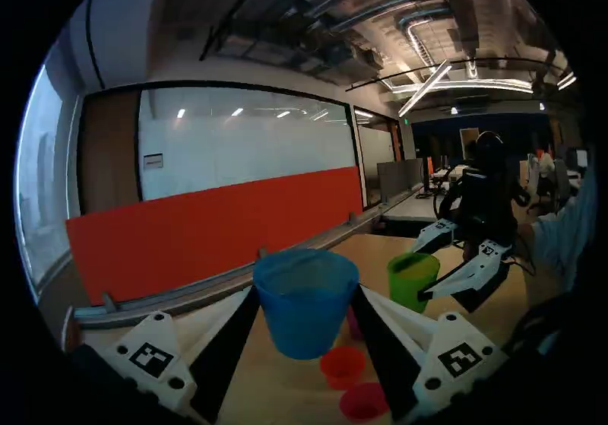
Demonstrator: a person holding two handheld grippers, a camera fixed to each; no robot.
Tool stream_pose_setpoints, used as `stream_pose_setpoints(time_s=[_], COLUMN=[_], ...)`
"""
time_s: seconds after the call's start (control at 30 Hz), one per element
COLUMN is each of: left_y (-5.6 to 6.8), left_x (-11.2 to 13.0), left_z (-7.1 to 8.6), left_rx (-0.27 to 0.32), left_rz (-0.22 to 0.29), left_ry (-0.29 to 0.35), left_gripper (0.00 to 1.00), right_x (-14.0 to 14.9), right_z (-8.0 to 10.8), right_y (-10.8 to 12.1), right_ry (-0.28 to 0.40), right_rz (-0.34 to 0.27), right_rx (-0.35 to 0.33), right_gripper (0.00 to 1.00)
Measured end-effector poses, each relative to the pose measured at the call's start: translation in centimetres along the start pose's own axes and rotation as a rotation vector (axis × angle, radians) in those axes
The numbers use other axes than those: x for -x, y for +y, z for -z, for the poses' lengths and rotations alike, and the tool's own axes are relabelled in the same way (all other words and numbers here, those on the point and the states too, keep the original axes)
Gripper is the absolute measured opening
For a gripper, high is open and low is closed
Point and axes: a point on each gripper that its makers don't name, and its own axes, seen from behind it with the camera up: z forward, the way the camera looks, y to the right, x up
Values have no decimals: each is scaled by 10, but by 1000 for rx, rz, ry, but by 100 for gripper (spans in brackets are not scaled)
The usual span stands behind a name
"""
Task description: Pour water
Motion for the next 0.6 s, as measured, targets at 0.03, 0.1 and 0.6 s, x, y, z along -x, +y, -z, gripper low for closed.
stream_pose_setpoints(time_s=[0.03,0.1,0.6], left_y=[0,1,9], left_x=[-3,-8,-45], left_z=[1,2,2], left_rx=[-6,-16,-44], left_rz=[-20,-54,-250], left_ry=[2,5,26], left_gripper=[84,84,84], right_x=[0,0,1], right_z=[-2,-5,-23], right_y=[-1,-3,-24], right_ry=[0,0,3], right_rz=[2,4,8], right_rx=[-3,-10,-66], right_gripper=[91,91,91])
